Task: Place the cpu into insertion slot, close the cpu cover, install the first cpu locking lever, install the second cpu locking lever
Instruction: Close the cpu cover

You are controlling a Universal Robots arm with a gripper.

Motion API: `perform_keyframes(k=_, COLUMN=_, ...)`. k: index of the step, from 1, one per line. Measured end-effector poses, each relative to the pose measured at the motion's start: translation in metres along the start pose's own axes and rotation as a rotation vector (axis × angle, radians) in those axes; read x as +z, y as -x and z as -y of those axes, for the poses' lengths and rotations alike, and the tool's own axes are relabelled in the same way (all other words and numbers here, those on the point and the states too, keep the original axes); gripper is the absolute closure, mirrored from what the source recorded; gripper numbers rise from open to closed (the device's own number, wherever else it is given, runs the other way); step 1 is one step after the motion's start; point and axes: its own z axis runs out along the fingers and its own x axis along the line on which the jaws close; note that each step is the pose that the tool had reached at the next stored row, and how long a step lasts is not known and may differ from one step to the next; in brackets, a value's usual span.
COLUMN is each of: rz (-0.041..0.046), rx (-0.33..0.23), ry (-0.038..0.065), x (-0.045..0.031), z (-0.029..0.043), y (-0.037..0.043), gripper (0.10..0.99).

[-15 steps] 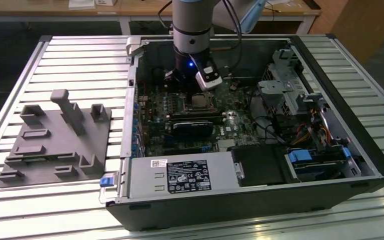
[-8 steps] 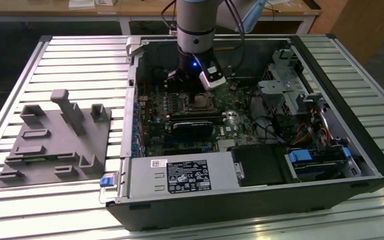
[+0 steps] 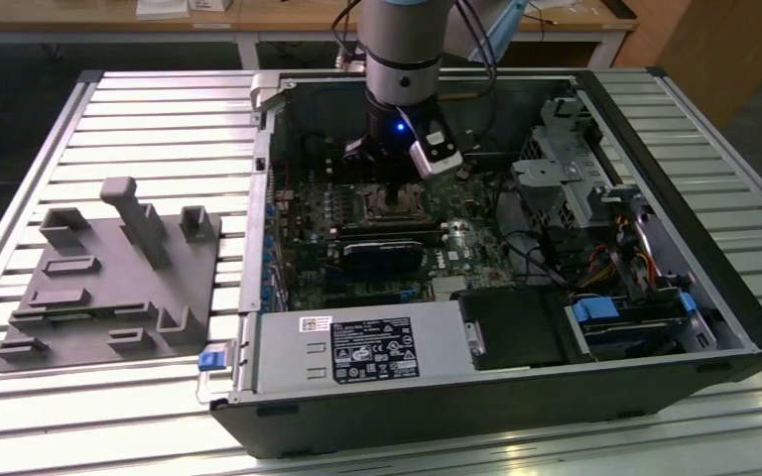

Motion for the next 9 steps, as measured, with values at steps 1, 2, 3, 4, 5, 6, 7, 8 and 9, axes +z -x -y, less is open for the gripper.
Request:
perform_keyframes(k=1, rz=0.0, rx=0.0, ry=0.0, x=0.0, z=0.0, y=0.0, gripper=0.98)
perform_keyframes(k=2, rz=-0.0001, rx=0.0, ry=0.0, x=-0.0001, z=-0.0001, y=0.0, gripper=0.98)
perform_keyframes(k=3, rz=-0.0002, rx=0.0, ry=0.0, x=-0.0007, z=-0.0001, y=0.0001, gripper=0.98)
perform_keyframes(k=4, rz=-0.0001, rx=0.0, ry=0.0, x=-0.0014, z=-0.0001, y=0.0001, gripper=0.98)
perform_keyframes(k=5, rz=0.0, rx=0.0, ry=0.0, x=-0.0022, z=-0.0002, y=0.0001, gripper=0.98)
perform_keyframes(k=6, rz=-0.0001, rx=0.0, ry=0.0, x=-0.0034, z=-0.0002, y=0.0001, gripper=0.98)
perform_keyframes(k=7, rz=0.0, rx=0.0, ry=0.0, x=-0.0046, z=-0.0002, y=0.0001, gripper=0.98)
perform_keyframes(k=8, rz=0.0, rx=0.0, ry=0.0, x=-0.006, z=-0.0003, y=0.0001, gripper=0.98)
perform_keyframes(k=9, rz=-0.0001, rx=0.0, ry=0.0, x=-0.0076, z=-0.0003, y=0.0002, gripper=0.98)
